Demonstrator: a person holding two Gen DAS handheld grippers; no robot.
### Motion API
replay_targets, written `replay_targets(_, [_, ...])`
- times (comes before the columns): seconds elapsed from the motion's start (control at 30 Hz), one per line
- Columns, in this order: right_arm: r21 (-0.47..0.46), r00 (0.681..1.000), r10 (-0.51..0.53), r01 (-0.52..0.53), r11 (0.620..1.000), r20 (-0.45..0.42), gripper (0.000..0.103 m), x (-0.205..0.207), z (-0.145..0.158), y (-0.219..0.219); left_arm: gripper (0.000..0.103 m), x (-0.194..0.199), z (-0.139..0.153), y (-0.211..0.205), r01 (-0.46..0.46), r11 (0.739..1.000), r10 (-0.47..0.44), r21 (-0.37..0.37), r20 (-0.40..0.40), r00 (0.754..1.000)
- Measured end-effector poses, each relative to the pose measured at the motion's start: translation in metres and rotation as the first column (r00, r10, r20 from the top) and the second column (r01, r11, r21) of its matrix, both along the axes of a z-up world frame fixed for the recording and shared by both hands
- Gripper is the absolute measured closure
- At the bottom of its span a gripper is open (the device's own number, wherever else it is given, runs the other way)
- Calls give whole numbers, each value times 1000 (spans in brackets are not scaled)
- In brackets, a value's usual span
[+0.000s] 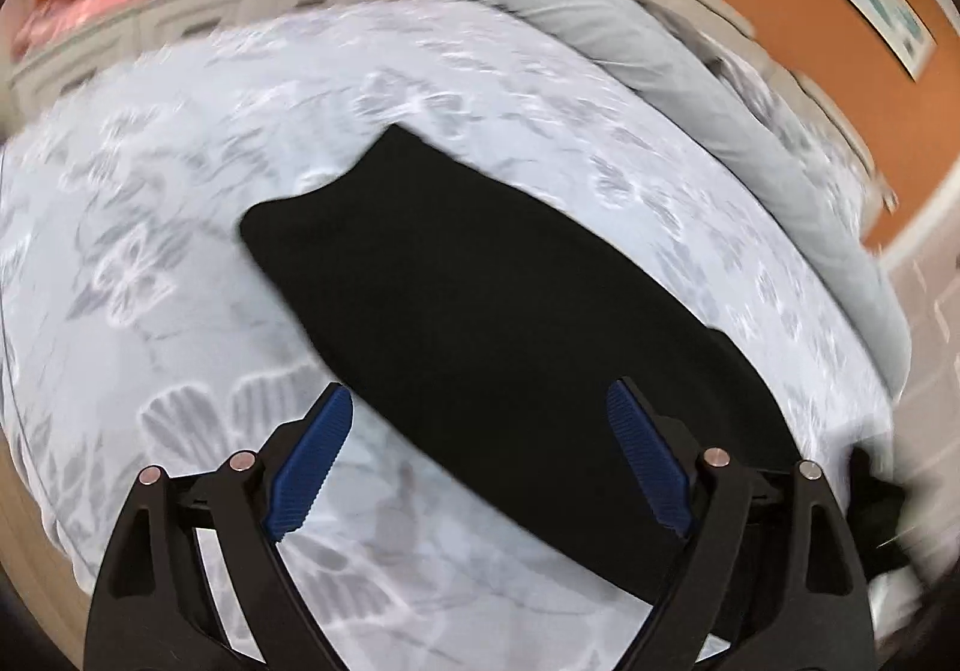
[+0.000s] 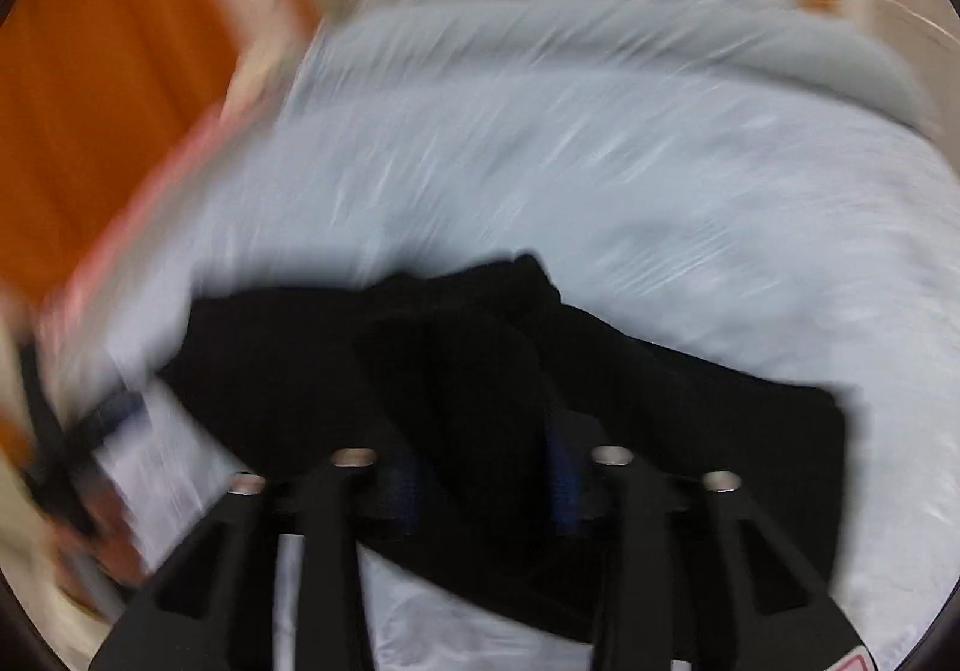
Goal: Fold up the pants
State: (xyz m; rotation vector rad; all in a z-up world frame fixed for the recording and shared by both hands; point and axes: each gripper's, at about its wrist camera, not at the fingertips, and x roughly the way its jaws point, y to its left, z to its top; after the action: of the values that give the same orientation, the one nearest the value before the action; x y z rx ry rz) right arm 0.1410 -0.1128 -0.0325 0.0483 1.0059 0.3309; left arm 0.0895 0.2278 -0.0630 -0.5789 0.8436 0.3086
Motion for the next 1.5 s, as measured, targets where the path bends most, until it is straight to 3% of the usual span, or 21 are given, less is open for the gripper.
replay_targets(0.07, [-89,998,55,-58,994,-31,65,-7,-26,34,18,-4,-5,17,-23,999,23,-36,-20,1000])
replay_targets(0.13, [-63,998,54,-51,997,42,61,-25,-16,33,18,-10,-6,45,-61,995,61,-76,-5,998])
replay_targets(0.2, [-35,993,-18,22,999,114,36,-41,1,10,18,-21,-11,73,-105,991,106,-88,11,994])
replay_targets(0.27, [-7,966,-149,154,988,213,26,-59,15,-30,16,-23,-26,98,-130,982,131,-139,-6,991])
replay_targets(0.37, [26,926,-287,290,957,246,25,-76,9,-80,16,-16,-56,122,-156,948,147,-277,-53,988])
replay_targets(0.43, [19,931,-298,301,954,212,25,-69,1,-87,14,-13,-61,123,-165,939,160,-302,-40,986])
replay_targets(0.53, [-40,962,-156,169,985,224,25,-69,-6,-52,14,-8,-51,111,-141,952,145,-271,-7,989])
replay_targets(0.6, [-124,978,10,16,992,208,25,-62,-18,-3,14,-7,-53,104,-130,955,133,-265,-9,991])
replay_targets(0.77, [-355,976,173,-117,927,131,29,-44,-67,73,14,-9,-54,97,-111,962,110,-250,-16,994])
replay_targets(0.87, [-304,988,119,-85,949,96,36,-30,-76,72,14,-14,-56,101,-114,960,115,-255,-8,993])
replay_targets(0.93, [-286,993,55,-23,958,103,69,-20,-72,64,14,-13,-57,100,-112,962,113,-248,-8,994])
replay_targets(1.0, [-210,995,-11,32,977,101,80,-12,-59,50,14,-11,-56,97,-104,968,105,-230,-8,994])
replay_targets(1.07, [-117,989,-61,77,990,133,80,-9,-38,42,13,-8,-56,95,-100,969,101,-225,-8,995])
replay_targets(1.17, [-43,984,-21,30,999,179,80,-7,-17,61,8,-2,-59,96,-112,965,111,-236,-18,994])
replay_targets(1.23, [-22,991,44,-41,999,127,72,6,-32,88,7,4,-60,97,-127,965,124,-232,-26,992])
replay_targets(1.27, [-21,994,75,-73,997,83,60,10,-43,97,6,7,-61,96,-130,967,127,-221,-29,991])
replay_targets(1.37, [13,997,82,-83,997,7,55,16,-61,102,7,25,-62,91,-118,982,110,-148,-59,992])
replay_targets(1.4, [50,997,70,-71,996,28,53,15,-49,93,11,29,-62,90,-109,986,101,-129,-61,993])
replay_targets(1.43, [88,997,41,-46,995,67,49,13,-31,79,29,34,-61,88,-101,991,95,-93,-68,993])
replay_targets(1.47, [102,994,-5,-7,995,111,37,9,-16,64,63,40,-60,85,-75,994,70,-74,-61,996])
replay_targets(1.5, [110,982,-79,61,992,171,23,4,2,43,69,46,-60,83,-50,995,44,-91,-66,997])
